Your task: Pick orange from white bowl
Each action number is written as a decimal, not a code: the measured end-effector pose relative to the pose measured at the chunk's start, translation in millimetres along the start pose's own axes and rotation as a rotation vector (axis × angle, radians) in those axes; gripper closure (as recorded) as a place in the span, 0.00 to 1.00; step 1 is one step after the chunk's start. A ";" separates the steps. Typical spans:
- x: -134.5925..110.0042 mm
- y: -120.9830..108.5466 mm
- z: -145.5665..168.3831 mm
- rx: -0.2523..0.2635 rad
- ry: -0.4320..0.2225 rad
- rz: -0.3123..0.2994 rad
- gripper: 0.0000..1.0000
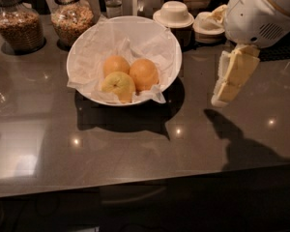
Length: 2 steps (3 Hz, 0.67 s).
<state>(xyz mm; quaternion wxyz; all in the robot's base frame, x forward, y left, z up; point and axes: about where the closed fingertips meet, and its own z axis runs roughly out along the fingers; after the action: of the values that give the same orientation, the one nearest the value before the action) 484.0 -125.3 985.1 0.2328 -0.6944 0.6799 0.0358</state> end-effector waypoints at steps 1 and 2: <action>-25.4 -31.8 18.9 -0.011 -0.055 -0.051 0.00; -41.8 -61.2 35.1 -0.021 -0.048 -0.085 0.19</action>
Offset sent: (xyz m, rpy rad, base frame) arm 0.1044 0.0711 -0.0013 -0.0107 -0.0118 0.1333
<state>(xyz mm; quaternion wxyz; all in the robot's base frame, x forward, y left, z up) 549.1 -75.4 986.0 0.2432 -0.7242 0.6434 0.0496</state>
